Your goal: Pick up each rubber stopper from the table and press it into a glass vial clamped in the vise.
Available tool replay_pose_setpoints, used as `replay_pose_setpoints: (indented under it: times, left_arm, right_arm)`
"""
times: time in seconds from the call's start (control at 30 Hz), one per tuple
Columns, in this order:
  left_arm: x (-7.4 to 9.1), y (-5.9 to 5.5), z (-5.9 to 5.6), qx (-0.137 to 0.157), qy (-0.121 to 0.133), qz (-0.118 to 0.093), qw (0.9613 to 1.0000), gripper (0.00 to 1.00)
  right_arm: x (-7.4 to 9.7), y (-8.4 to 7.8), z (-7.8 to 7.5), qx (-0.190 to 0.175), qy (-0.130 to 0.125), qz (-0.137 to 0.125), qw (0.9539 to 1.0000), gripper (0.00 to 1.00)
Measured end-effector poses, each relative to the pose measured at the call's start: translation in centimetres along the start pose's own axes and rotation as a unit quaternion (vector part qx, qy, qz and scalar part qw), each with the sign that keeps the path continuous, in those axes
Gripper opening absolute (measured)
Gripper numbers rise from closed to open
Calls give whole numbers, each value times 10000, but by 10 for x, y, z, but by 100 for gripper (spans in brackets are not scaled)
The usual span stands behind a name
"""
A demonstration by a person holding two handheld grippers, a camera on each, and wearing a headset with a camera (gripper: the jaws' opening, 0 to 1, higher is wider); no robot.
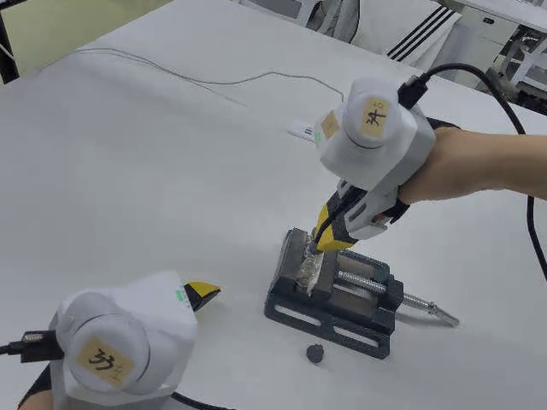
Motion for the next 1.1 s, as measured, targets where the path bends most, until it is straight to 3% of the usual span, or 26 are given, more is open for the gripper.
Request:
replay_pose_setpoints:
  times: [0.17,0.33,0.47,0.6,0.67,1.1]
  left_arm:
    - [-3,1,0,44,-15,-20,10000,99]
    - [-3,2,3,66,2,-28,10000,99]
    - [-2,2,7,113,53,-56,9999,99]
    - [-1,1,9,151,84,-53,9998,98]
    - [0,1,9,160,92,-64,9998,98]
    - [1,-3,9,194,109,-35,9997,98]
  right_arm:
    - [0,-1,1,-300,64,-77,9995,0]
    - [-1,-4,1,-331,93,-106,9994,0]
    - [-2,-4,2,-269,73,47,9996,0]
    - [-2,-6,0,-470,129,-78,9988,0]
    - [-2,-6,0,-406,130,-77,9991,0]
    - [-4,0,0,-356,171,223,9990,0]
Point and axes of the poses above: the centre of the closed fingertips' face, and the gripper's own axes: x roughly backward along the fingers, z roughly to its left, y roughly out of its top, the point moved 1 cm from there along x, roughly backward along the fingers, and after that the axes turned 14 degrees about x, right-handed, at the moved point
